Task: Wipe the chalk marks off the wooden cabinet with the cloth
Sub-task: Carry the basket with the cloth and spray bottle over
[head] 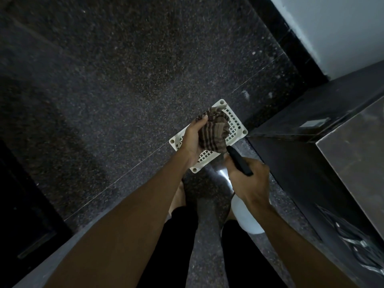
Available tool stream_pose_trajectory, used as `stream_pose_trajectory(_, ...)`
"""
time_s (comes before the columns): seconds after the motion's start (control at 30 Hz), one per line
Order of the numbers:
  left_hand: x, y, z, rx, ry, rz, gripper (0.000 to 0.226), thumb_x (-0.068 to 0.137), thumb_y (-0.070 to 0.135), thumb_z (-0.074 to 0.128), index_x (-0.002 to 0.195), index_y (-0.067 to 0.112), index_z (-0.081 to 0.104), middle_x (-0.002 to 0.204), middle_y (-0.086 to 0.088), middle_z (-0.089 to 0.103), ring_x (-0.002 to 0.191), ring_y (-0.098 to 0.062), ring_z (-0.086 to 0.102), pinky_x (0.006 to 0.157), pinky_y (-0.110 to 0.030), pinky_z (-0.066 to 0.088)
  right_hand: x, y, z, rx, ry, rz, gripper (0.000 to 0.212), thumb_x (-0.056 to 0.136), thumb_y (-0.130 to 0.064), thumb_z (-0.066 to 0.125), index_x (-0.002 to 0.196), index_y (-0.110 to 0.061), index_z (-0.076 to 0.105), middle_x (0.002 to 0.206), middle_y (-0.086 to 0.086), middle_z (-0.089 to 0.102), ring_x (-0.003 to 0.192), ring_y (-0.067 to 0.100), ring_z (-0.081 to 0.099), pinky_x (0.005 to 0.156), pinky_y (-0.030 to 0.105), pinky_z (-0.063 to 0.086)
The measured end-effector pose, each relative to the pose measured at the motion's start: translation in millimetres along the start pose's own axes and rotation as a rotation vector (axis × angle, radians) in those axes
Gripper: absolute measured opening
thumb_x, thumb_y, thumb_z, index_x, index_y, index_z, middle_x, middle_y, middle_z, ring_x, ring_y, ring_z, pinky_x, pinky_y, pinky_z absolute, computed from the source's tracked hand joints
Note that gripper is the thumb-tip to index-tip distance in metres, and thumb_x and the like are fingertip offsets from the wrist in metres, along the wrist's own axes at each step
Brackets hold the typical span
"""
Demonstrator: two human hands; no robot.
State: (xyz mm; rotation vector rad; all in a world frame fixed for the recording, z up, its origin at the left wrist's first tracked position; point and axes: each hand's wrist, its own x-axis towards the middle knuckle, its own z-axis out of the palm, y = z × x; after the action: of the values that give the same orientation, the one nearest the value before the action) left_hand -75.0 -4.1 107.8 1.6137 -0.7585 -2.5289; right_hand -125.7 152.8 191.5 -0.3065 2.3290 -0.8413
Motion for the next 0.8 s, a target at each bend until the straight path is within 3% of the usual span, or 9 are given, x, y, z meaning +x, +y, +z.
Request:
stream_pose_trajectory(0.2, -2.3, 2.6, 5.2, 0.047, 0.01, -0.003, 0.061, 0.092, 0.046, 0.061, 0.139, 0.008, 0.06, 0.13, -0.013, 0.071, 0.12, -0.029, 0.069, 0.083, -0.038, 0.062, -0.4, -3.8, -2.3, -0.058, -0.004, -0.073, 0.049, 0.088, -0.042, 0.069, 0.051, -0.018, 0.048, 0.041, 0.001, 0.047, 0.041, 0.019, 0.049, 0.045, 0.03, 0.039)
stream_pose_trajectory(0.37, -2.7, 0.8, 9.2, 0.087, 0.024, -0.015, 0.05, 0.098, 0.042, 0.059, 0.138, 0.011, 0.062, 0.129, -0.011, 0.072, 0.121, -0.029, 0.068, 0.096, -0.042, 0.059, 7.3, 1.9, 1.0, -0.027, -0.005, 0.042, 0.059, 0.087, -0.05, 0.066, 0.046, -0.011, 0.049, 0.041, 0.01, 0.046, 0.042, 0.031, 0.051, 0.045, 0.04, 0.047)
stream_pose_trajectory(0.5, -5.5, 2.6, 14.3, 0.109, 0.033, -0.035, 0.045, 0.101, 0.038, 0.058, 0.138, 0.012, 0.061, 0.129, -0.01, 0.072, 0.115, -0.025, 0.071, 0.08, -0.033, 0.06, 8.0, 0.3, -1.3, -0.047, 0.063, -0.026, 0.05, 0.089, -0.044, 0.068, 0.051, -0.017, 0.05, 0.041, -0.001, 0.046, 0.042, 0.021, 0.051, 0.047, 0.028, 0.038)
stream_pose_trajectory(0.6, -5.1, 2.7, 16.4, 0.111, 0.039, -0.03, 0.036, 0.102, 0.035, 0.058, 0.132, 0.015, 0.062, 0.129, -0.01, 0.072, 0.116, -0.026, 0.07, 0.084, -0.036, 0.059, 6.1, -2.3, -1.9, -0.092, 0.076, -0.107, 0.038, 0.089, -0.045, 0.068, 0.062, -0.02, 0.057, 0.049, -0.006, 0.054, 0.048, 0.014, 0.056, 0.051, 0.028, 0.042)
stream_pose_trajectory(0.7, -3.3, 0.8, 17.9, 0.132, 0.045, -0.026, 0.034, 0.101, 0.035, 0.059, 0.13, 0.017, 0.063, 0.129, -0.011, 0.072, 0.121, -0.031, 0.068, 0.091, -0.041, 0.058, 9.1, -2.2, -0.2, -0.109, 0.047, -0.061, 0.045, 0.089, -0.045, 0.068, 0.054, -0.023, 0.049, 0.044, -0.006, 0.048, 0.047, 0.02, 0.053, 0.051, 0.029, 0.042)
stream_pose_trajectory(0.8, -1.0, -1.8, 16.9, 0.158, 0.066, -0.031, 0.045, 0.098, 0.039, 0.062, 0.136, 0.015, 0.062, 0.128, -0.009, 0.073, 0.12, -0.03, 0.068, 0.087, -0.039, 0.058, 14.8, -0.7, 1.6, -0.073, 0.007, 0.04, 0.056, 0.088, -0.045, 0.067, 0.043, -0.022, 0.042, 0.039, -0.003, 0.04, 0.045, 0.024, 0.048, 0.051, 0.03, 0.039)
